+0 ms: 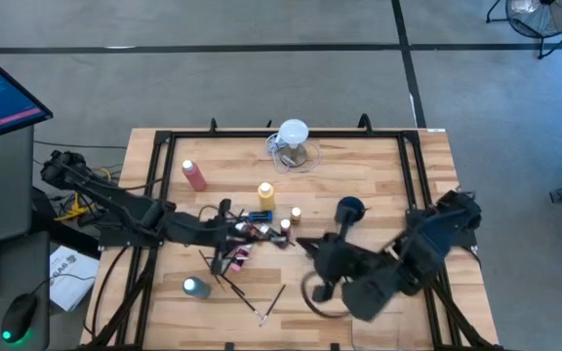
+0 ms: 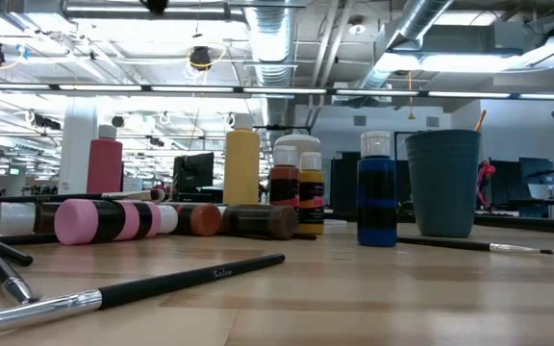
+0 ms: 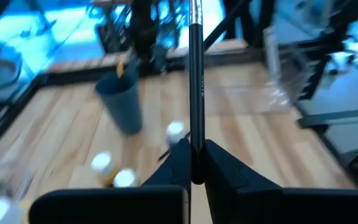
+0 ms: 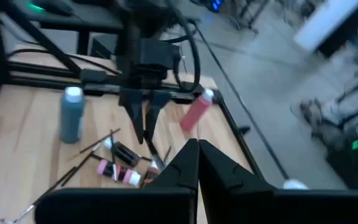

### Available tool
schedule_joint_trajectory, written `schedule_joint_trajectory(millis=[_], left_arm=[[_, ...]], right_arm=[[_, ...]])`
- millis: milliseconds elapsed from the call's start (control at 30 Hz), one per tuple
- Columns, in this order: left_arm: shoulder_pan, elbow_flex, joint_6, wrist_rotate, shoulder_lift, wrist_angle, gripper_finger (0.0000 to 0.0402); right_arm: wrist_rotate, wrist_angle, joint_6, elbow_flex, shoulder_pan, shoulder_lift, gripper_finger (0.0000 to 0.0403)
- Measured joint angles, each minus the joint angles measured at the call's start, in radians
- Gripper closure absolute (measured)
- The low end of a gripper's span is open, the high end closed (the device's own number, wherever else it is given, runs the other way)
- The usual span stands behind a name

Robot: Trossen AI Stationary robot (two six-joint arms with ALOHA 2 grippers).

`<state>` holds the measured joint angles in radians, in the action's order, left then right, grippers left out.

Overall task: Pick & Place Paint Supplies
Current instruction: Put the black silver paintbrush into the blue cup

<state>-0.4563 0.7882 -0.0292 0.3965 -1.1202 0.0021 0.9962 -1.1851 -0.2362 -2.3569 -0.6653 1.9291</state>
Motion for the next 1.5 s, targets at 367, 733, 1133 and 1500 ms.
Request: schedule_joint_trajectory(millis=[367,733,1133,1500], left_arm=[[-0.177,-0.067,0.213,-0.047,0.001,0.437,0.0396],[-0.149,-0.208,0.235,-0.181,0.066,0.747,0.0396],[-0.145,-0.262,0.23,-0.229,0.132,0.776,0.0396],[-0.136,-0.262,0.223,-0.133,0.124,0.782,0.0396]], right_arm=[[0.003,0.121,0.077,0.076,-0.025,0.006,0.0305],[-0.394,0.908,0.612,0.366,0.005,-0.044,0.0258],[-0.565,1.644,0.559,0.867,0.183,-0.291,0.027],[-0.919,1.683,0.321,0.891,0.29,-0.255,0.0268]])
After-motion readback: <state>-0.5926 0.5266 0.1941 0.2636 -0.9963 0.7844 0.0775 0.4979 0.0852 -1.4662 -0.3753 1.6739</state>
